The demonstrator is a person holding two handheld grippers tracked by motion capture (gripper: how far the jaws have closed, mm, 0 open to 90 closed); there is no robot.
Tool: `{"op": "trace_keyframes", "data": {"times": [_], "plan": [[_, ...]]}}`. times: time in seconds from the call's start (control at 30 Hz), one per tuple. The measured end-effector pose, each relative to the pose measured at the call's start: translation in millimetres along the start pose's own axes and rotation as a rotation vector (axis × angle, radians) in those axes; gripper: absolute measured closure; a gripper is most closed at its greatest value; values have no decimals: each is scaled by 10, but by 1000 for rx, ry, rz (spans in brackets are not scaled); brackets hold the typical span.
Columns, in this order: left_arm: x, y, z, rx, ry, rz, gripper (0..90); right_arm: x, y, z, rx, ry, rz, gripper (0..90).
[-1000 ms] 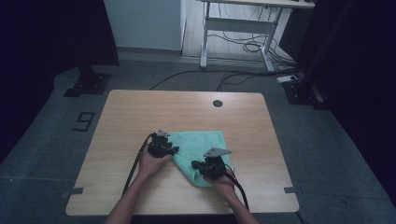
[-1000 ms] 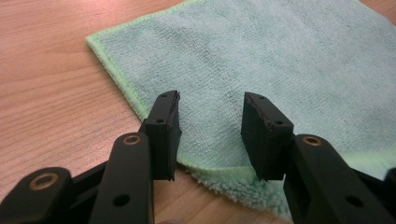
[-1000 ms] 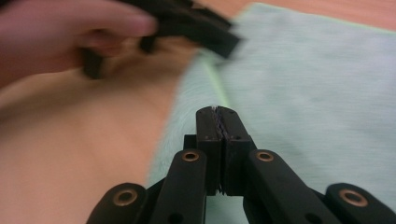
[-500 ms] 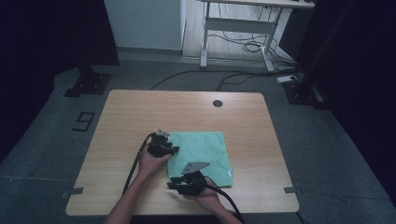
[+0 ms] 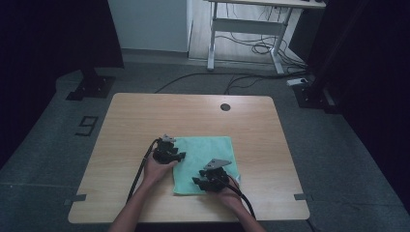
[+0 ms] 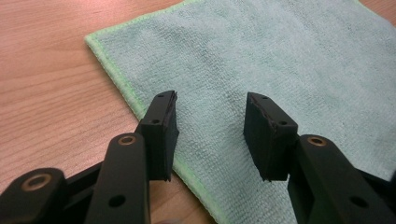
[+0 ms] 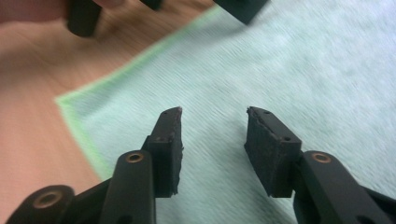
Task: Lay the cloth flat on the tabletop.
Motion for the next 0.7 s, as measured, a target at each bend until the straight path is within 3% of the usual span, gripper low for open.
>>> {"op": "trace_keyframes", "data": {"times": [0.13, 0.27, 0.3, 0.37, 0.47, 0.7], "plan": [[-10, 3, -19, 2, -6, 4, 548, -15, -51, -37, -1, -1, -37, 522], [-21, 10, -34, 4, -8, 2, 549, -82, -154, -87, -11, 11, -126, 458], [-21, 12, -35, 4, -9, 2, 550, -107, -202, -108, 8, 8, -136, 464], [-20, 11, -32, 0, -10, 1, 552, -157, -276, -153, 34, -2, -143, 480], [-21, 10, -33, 1, -8, 2, 552, -217, -311, -223, 34, -14, -161, 482], [-13, -35, -37, 20, -3, 5, 547, -310, -238, -344, 48, -27, -155, 483]]}}
Point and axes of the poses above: each handheld gripper's, and its own axes: x roughly forward along the jaws, z roughly out of its top, y roughly to its left, the point moved 5 cm from there along x, roughly forward along the jaws, and after that the axes turned 6 degrees about y, right-handed, at the moved point
